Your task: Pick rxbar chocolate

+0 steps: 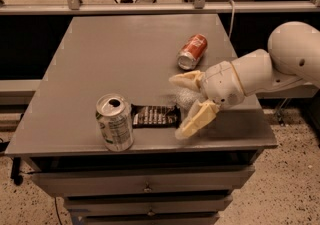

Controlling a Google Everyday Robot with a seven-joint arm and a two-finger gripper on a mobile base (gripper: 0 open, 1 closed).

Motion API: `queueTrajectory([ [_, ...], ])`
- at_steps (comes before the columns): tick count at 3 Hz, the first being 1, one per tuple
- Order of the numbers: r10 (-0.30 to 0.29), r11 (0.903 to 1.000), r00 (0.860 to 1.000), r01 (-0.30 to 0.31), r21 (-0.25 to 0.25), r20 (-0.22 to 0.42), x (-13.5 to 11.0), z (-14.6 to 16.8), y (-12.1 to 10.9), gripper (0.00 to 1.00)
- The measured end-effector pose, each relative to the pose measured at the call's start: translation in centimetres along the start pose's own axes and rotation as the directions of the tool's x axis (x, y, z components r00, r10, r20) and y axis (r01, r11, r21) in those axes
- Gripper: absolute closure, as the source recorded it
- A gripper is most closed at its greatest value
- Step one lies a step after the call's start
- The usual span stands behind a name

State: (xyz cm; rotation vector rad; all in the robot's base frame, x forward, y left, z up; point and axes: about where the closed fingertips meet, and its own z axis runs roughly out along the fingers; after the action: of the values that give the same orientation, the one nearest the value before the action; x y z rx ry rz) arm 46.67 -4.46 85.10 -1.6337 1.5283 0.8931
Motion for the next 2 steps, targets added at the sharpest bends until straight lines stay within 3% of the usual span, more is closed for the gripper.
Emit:
queueTrajectory([
  [1,-0.013,0.9989,0.999,0.014,0.045,-0.029,-0.1,-1.4,-1.0,0.00],
  [2,-0.031,0.9830,0.996,0.045,0.178,-0.082,-0.4,-5.5,-3.0,0.00],
])
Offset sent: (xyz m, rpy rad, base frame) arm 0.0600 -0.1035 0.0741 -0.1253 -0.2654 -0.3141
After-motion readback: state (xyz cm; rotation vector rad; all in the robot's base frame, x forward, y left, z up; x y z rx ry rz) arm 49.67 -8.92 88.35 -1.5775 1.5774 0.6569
